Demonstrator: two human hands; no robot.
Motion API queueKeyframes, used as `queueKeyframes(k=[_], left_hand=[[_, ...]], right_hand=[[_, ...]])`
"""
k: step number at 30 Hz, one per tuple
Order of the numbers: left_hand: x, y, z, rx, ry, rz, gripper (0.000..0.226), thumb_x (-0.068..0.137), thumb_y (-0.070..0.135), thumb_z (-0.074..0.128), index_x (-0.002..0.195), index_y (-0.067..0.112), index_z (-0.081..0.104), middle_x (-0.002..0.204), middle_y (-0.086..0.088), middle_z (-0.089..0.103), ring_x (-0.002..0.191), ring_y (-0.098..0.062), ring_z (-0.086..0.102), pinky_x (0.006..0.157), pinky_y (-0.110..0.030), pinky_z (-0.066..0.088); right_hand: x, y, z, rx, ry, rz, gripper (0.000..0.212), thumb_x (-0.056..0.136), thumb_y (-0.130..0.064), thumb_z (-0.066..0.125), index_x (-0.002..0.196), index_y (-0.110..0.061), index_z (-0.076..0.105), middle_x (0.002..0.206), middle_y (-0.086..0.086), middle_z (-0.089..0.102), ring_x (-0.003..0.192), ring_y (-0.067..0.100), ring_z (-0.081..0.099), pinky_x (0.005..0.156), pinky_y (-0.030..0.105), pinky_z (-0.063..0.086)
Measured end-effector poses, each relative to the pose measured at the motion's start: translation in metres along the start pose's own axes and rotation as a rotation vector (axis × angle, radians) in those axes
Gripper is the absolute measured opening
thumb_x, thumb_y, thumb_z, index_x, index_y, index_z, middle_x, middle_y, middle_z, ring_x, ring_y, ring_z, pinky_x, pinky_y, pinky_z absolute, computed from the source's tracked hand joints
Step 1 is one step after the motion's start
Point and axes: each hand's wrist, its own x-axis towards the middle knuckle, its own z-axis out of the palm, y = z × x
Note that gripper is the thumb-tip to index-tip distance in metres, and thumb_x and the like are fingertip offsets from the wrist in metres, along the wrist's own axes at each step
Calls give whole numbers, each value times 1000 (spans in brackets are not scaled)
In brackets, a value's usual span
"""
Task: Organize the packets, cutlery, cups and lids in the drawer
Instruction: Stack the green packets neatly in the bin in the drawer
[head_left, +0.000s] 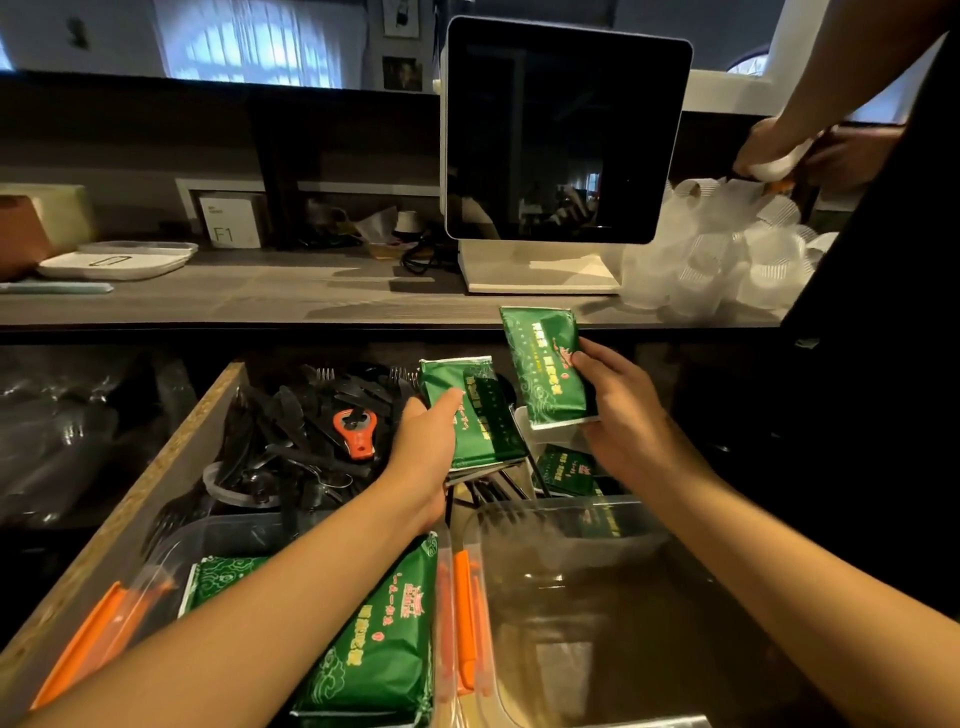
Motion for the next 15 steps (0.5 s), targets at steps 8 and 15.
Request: queueKeyframes(k=[8,15], left_hand=[[-3,-10,11,84,-115,29,95,93,60,55,161,19,2,165,-2,21,151,-22,23,121,-42,24],[3,-9,6,62,-145,-78,67,70,42,75,123,15,45,126,-3,61,115,-15,58,108,-43,40]], right_hand=[[-21,31,26,-337,-23,87,23,102,-19,44,100,-12,65,108,9,68,100,23,63,84,35,48],[-26,33,27,-367,-124,102,23,102,-21,41,109,-16,62,100,4,69,84,14,66,69,28,50]])
